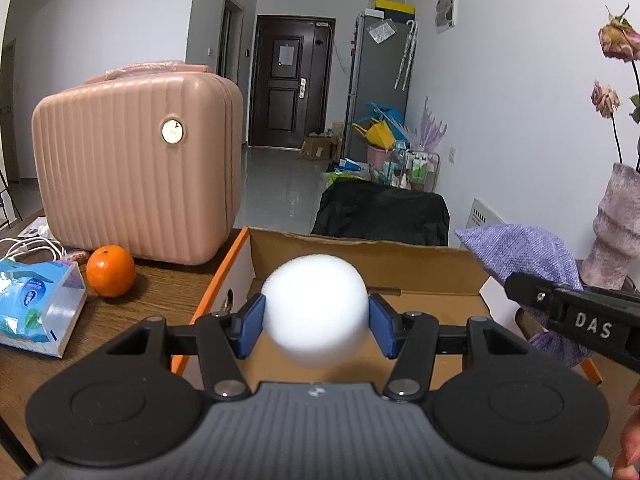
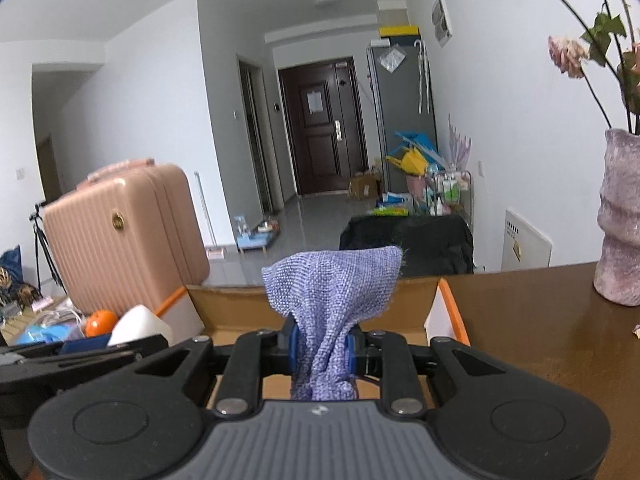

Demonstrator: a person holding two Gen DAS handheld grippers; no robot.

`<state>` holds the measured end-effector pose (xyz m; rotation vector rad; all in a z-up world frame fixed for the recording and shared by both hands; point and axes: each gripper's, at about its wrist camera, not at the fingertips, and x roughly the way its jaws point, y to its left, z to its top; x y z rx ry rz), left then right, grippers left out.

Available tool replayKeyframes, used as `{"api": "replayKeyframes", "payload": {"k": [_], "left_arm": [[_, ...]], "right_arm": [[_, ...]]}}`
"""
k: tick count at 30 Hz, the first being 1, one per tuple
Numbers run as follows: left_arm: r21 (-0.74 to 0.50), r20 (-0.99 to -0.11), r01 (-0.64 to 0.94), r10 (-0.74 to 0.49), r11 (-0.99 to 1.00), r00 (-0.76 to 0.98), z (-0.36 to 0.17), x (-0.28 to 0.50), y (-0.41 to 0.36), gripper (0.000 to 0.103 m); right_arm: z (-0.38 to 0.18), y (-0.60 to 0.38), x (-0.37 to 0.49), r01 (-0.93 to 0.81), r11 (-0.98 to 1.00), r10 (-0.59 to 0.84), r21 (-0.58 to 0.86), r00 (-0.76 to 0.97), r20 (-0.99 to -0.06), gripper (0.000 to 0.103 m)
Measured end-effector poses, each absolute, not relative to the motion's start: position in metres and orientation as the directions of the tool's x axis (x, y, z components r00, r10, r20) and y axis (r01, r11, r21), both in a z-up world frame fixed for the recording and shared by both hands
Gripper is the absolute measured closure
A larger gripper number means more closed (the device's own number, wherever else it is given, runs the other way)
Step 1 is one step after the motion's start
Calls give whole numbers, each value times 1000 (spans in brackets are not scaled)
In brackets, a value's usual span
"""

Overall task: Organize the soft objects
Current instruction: 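Carry sachet and ball over the cardboard box and open both tools to drop them, then withdraw both open tools from the box back over the table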

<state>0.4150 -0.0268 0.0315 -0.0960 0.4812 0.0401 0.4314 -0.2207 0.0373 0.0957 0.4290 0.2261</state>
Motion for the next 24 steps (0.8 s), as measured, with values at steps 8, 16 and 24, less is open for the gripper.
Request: {"api": "replayKeyframes", "payload": {"k": [8,16,24], "left_arm": [[-59,-480,-79,41,995,876,26,416,-29,23],[-62,-470,-139,94,988,878,28,414,-24,0],[-84,-485,-162,102,983,869,29,415,-18,0]], "right_arm": [[26,-224,442,-136,982,182,132,870,-458,30],[25,-235,442,-114,977,183,179,880,-437,0],[26,-240,442,-112,976,187,189,875,-447,0]]}}
